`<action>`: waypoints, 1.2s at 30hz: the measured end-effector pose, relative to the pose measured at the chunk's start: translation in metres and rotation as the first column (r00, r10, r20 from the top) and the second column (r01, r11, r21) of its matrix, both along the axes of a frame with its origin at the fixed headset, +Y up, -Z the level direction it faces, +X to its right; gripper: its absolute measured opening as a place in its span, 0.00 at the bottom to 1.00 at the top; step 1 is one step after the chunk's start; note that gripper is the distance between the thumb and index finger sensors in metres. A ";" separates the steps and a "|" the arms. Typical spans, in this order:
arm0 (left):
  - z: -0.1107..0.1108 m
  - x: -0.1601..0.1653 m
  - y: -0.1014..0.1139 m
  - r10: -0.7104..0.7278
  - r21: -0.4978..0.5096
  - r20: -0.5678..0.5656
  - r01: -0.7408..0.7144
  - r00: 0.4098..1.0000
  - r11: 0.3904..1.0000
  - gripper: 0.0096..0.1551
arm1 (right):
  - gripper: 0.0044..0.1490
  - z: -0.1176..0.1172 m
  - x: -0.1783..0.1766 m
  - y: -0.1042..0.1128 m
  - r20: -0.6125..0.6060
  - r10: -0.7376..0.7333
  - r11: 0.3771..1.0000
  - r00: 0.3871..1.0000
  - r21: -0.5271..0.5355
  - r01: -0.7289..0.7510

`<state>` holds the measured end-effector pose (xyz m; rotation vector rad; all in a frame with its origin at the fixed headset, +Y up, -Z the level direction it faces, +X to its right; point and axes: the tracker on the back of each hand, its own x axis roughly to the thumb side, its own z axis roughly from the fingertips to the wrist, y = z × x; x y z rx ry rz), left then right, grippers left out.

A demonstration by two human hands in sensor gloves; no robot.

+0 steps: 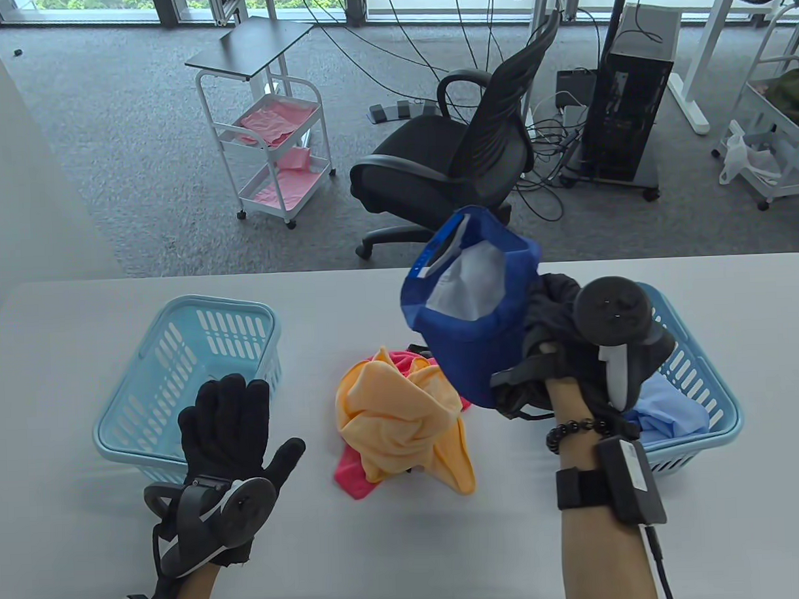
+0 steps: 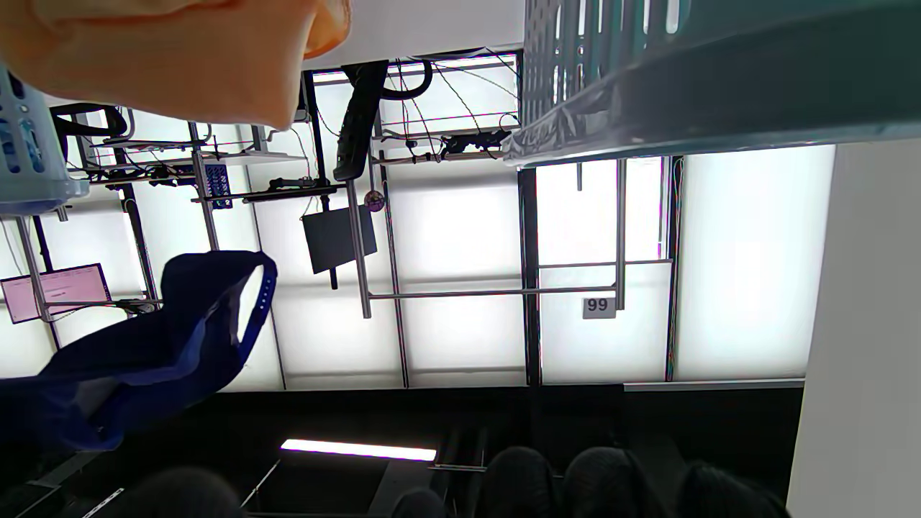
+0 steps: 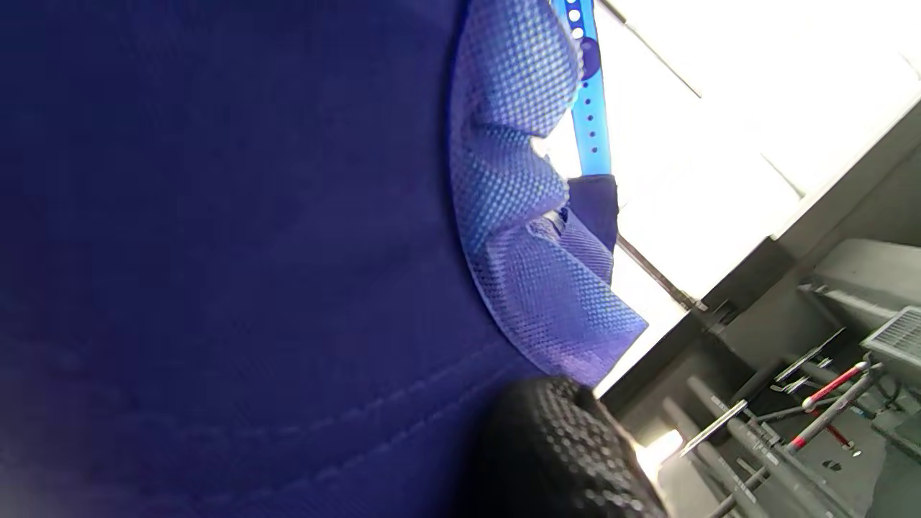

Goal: Sort apparel and towels into hand baskets

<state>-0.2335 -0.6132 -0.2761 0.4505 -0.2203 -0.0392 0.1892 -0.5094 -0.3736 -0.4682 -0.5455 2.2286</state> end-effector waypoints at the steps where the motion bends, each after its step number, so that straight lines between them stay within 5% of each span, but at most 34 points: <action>1: 0.000 0.000 0.000 -0.002 0.000 -0.001 0.002 1.000 1.000 0.51 | 0.24 0.003 0.014 0.002 0.028 0.008 1.000 1.000 0.002 -0.008; 8: -0.001 0.002 0.000 -0.014 -0.005 -0.001 0.014 1.000 1.000 0.51 | 0.24 0.015 0.081 -0.001 0.188 0.124 0.992 0.974 -0.053 -0.116; 15: -0.001 0.005 -0.001 -0.025 -0.010 0.001 0.025 1.000 1.000 0.51 | 0.24 0.011 0.105 -0.027 0.257 0.333 0.939 0.907 -0.176 -0.295; 20: -0.001 0.007 -0.002 -0.033 -0.014 0.004 0.033 0.999 0.999 0.51 | 0.25 0.002 0.103 -0.048 0.224 0.486 0.865 0.845 -0.261 -0.429; 29: -0.001 0.009 -0.002 -0.043 -0.015 0.004 0.043 0.999 0.999 0.51 | 0.26 -0.023 0.107 -0.077 0.164 0.521 0.804 0.837 -0.423 -0.418; 36: -0.002 0.010 -0.003 -0.048 -0.012 0.006 0.048 0.999 0.999 0.51 | 0.33 -0.034 0.109 -0.091 0.064 0.638 0.650 0.768 -0.580 -0.491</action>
